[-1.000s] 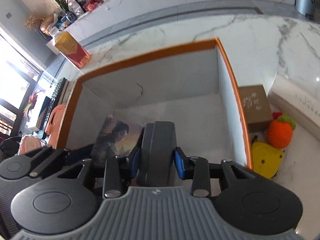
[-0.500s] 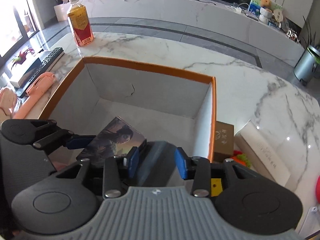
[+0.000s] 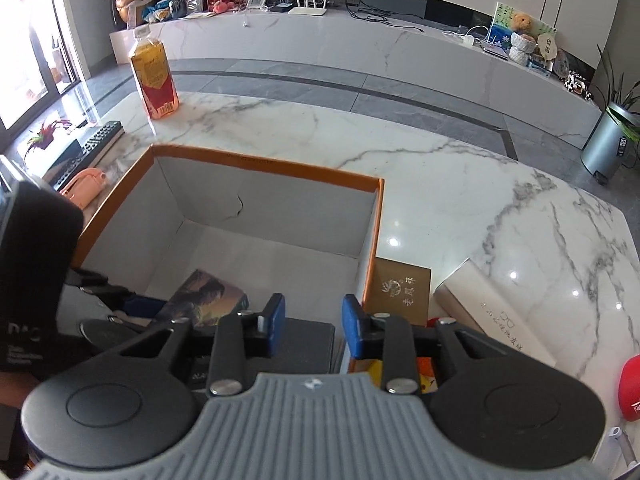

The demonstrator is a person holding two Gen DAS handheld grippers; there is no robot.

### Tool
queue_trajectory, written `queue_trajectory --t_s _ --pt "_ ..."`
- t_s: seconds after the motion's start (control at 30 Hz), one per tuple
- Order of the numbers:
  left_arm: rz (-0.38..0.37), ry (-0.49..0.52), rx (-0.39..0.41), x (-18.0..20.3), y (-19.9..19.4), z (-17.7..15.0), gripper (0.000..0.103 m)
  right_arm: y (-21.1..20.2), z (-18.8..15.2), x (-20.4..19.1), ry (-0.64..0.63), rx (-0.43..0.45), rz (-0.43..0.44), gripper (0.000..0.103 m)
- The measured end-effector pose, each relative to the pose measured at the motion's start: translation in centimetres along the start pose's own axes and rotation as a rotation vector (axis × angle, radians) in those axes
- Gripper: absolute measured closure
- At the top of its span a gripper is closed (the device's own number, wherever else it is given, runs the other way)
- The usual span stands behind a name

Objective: Organize objects
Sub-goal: 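Lower the book and grey case into the box and open both grippers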

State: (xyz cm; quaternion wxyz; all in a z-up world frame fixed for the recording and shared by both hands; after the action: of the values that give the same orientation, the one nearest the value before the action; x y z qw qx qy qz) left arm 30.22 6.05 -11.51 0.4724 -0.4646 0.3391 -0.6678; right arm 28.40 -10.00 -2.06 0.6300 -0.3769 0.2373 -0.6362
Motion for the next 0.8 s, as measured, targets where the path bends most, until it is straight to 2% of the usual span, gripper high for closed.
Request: queue_trajectory --t_s 0.17,0.33,0.43,0.53,0.7,0.73,0.8 --pt "-0.04 -0.021 -0.01 -0.8 -0.3 0.0 0.037 0.1 -0.2 -0.2 -0.023 0.001 0.013 0.071" --pt "-0.176 -0.07 -0.015 -1.6 -1.2 0.1 0.03 0.2 -0.1 -0.3 -0.061 0.003 0.061 0.07" --pt "-0.222 -0.073 -0.026 -1.8 -1.7 0.2 0.033 0.5 0.2 -0.8 -0.112 -0.001 0.096 0.073" --pt "-0.226 -0.051 -0.034 -1.7 -1.8 0.1 0.038 1.4 0.5 -1.6 -0.199 -0.032 0.131 0.075" --pt "-0.188 0.059 -0.013 -1.1 -2.0 -0.2 0.043 3.6 0.4 -2.8 -0.365 -0.072 0.118 0.079" --pt "-0.181 0.078 -0.013 -0.9 -2.0 -0.3 0.046 3.9 0.3 -3.0 -0.393 -0.066 0.122 0.085" --pt "-0.176 0.107 -0.013 -0.9 -2.3 -0.5 0.048 4.4 0.4 -3.6 -0.435 -0.064 0.118 0.085"
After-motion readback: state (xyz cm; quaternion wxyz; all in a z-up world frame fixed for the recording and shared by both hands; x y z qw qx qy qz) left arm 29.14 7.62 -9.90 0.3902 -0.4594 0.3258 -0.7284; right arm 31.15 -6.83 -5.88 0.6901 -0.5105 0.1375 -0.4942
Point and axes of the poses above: each gripper's, at about its wrist camera, not at the fingertips, and y roughly the way its jaws point, x to its right, z to its top, the point moved 3 cm from there along y, roughly the way its jaws point, and after that the axes turned 12 degrees about -z, right-handed, at the moved point
